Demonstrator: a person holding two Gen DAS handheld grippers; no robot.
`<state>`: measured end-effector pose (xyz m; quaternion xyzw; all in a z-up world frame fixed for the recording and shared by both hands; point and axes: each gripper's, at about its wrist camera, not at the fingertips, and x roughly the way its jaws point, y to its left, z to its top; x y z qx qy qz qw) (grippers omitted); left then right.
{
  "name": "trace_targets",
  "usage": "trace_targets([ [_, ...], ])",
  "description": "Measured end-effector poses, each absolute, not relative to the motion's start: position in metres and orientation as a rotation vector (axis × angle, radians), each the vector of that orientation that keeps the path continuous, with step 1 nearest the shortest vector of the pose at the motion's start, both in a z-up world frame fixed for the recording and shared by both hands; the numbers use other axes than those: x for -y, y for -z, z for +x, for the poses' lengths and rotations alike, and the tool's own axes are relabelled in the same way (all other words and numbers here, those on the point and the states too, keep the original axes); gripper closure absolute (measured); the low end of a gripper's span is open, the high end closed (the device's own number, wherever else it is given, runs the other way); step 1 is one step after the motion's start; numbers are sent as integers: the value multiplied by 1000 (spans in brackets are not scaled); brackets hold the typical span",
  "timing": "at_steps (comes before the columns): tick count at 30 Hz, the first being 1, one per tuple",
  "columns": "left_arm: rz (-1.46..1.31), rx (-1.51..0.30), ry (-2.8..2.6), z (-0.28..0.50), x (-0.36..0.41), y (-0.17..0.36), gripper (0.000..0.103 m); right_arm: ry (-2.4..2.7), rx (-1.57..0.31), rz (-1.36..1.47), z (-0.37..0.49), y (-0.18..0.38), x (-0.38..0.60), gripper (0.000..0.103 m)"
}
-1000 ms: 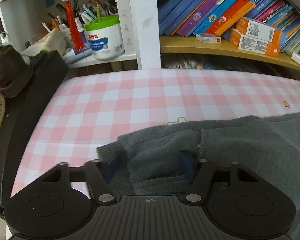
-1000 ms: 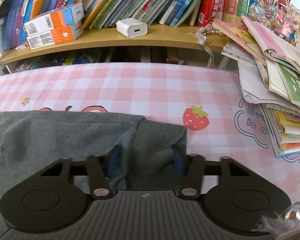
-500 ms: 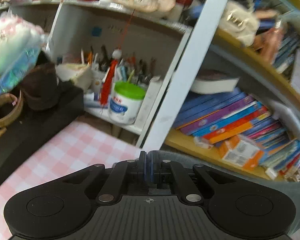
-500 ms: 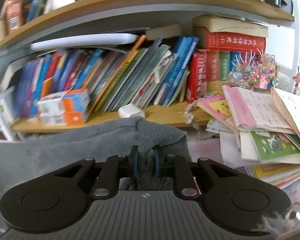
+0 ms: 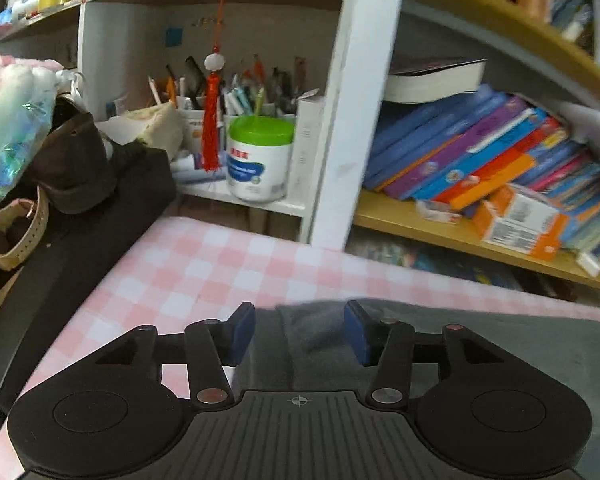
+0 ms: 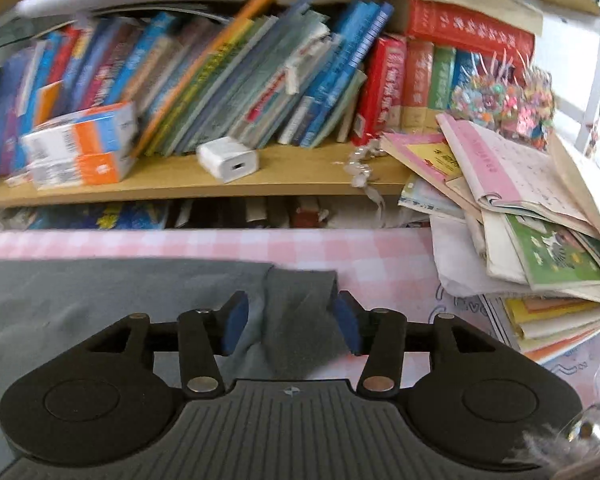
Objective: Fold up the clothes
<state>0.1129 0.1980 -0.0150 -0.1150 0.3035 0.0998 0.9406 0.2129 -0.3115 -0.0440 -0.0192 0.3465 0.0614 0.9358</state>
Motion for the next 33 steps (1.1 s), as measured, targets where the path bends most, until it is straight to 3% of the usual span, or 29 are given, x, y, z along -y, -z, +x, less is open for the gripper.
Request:
trace_targets([
  [7, -220, -693, -183, 66, -171, 24, 41, -207, -755, -15, 141, 44, 301, 47],
  [17, -258, -747, -140, 4, -149, 36, 41, -225, -844, 45, 56, 57, 303, 49],
  [18, -271, -757, -142, 2, -150, 38, 43, -218, -850, 49, 51, 59, 305, 50],
  [22, -327, -800, -159, -3, -156, 47, 69, -139, -895, 49, 41, 72, 313, 65],
  [24, -355, -822, -167, -5, -159, 51, 75, -94, -915, 36, 41, 81, 320, 77],
  [25, -371, -825, -178, -7, -162, 52, 75, -83, -895, 21, 41, 82, 324, 79],
  [27, -384, -820, -174, -10, -162, 52, 75, -44, -882, 0, 48, 83, 333, 93],
  [32, -388, -825, -173, -12, -161, 54, 75, 13, -867, -28, 64, 84, 343, 93],
  [33, -390, -828, -174, -13, -161, 55, 75, 9, -872, -40, 66, 84, 340, 89],
])
